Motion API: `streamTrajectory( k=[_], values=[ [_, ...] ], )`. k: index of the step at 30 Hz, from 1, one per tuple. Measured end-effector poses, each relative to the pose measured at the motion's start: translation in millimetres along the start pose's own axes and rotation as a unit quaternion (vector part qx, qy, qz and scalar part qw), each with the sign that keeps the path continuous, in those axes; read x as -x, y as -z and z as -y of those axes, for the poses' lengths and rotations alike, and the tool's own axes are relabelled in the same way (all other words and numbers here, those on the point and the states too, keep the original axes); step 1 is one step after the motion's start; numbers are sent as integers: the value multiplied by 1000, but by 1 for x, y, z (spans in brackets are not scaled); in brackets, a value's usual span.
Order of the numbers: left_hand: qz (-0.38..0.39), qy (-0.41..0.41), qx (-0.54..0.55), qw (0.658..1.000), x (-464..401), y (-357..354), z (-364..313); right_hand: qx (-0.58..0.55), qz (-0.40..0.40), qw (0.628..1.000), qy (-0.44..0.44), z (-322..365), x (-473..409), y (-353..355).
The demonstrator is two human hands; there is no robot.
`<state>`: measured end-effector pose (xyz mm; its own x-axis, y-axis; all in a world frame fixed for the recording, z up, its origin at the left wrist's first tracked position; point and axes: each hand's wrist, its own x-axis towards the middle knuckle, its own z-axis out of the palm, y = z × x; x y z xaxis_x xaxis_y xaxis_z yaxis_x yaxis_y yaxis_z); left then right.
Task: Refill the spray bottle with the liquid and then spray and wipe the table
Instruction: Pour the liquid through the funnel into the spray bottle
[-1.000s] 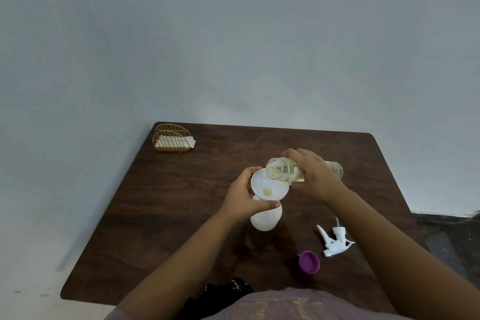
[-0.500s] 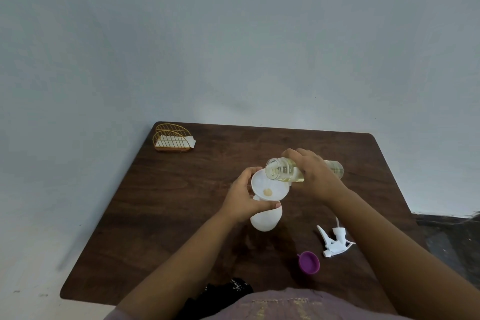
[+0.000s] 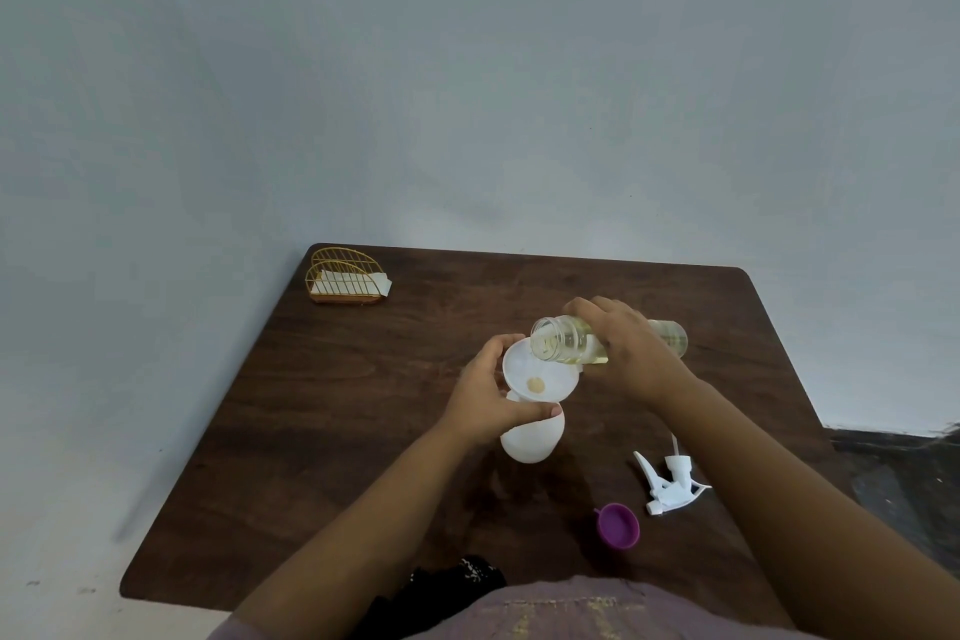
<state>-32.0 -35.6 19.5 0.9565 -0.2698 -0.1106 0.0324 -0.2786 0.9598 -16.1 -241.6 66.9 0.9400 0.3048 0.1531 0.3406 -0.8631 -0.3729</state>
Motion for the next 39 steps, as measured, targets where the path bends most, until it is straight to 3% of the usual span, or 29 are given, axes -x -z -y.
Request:
streamTrajectory(
  k=[39],
  values=[
    [-4, -18, -19, 1000, -4, -1, 6, 13, 13, 1000, -2, -1, -1, -1]
  ],
)
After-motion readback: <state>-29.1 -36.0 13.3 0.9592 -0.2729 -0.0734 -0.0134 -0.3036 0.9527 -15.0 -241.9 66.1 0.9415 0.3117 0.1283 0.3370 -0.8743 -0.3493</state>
